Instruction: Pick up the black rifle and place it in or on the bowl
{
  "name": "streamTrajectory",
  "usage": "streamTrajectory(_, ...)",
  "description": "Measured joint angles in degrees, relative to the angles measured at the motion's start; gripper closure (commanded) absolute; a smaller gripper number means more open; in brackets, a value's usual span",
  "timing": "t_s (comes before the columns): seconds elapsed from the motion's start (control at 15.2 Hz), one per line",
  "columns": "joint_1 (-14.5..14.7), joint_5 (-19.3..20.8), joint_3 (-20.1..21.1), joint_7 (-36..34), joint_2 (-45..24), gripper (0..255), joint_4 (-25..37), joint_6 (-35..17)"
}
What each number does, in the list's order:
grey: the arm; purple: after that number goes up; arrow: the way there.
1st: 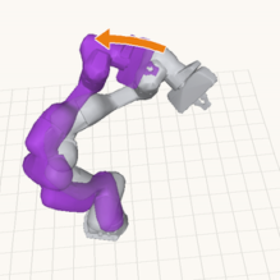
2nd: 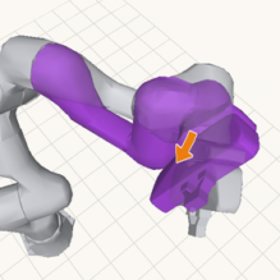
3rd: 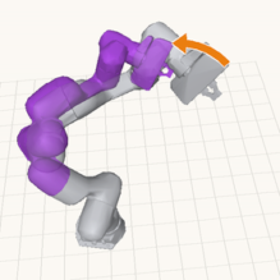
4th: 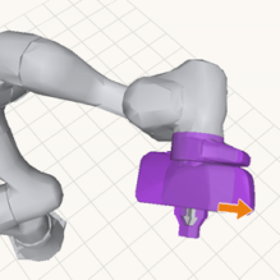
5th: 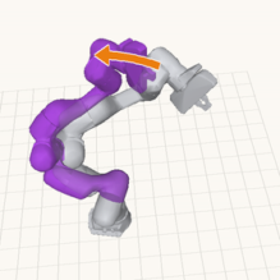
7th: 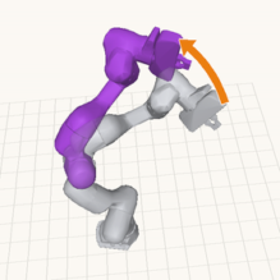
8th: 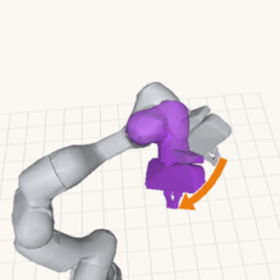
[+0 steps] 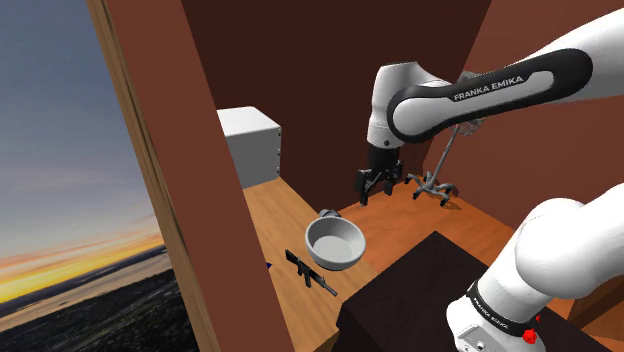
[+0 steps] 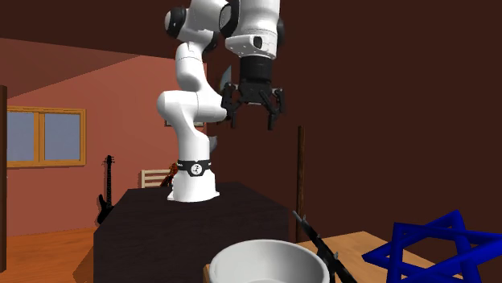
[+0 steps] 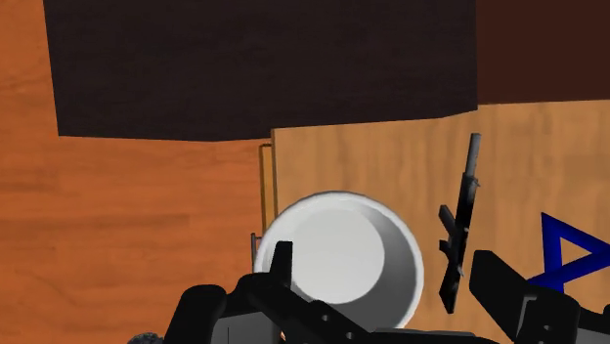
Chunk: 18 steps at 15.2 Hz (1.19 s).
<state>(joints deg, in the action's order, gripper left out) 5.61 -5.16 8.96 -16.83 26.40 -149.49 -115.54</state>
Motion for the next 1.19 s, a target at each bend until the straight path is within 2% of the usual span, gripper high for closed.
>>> streamTrajectory(0.66, 2.7, -1.1, 5.1, -4.6, -21.7, 0, 2.8, -18.1)
streamTrajectory(1.19, 5.7, 2.3, 6.9, -9.9, -40.0, 0, 10.2, -28.4)
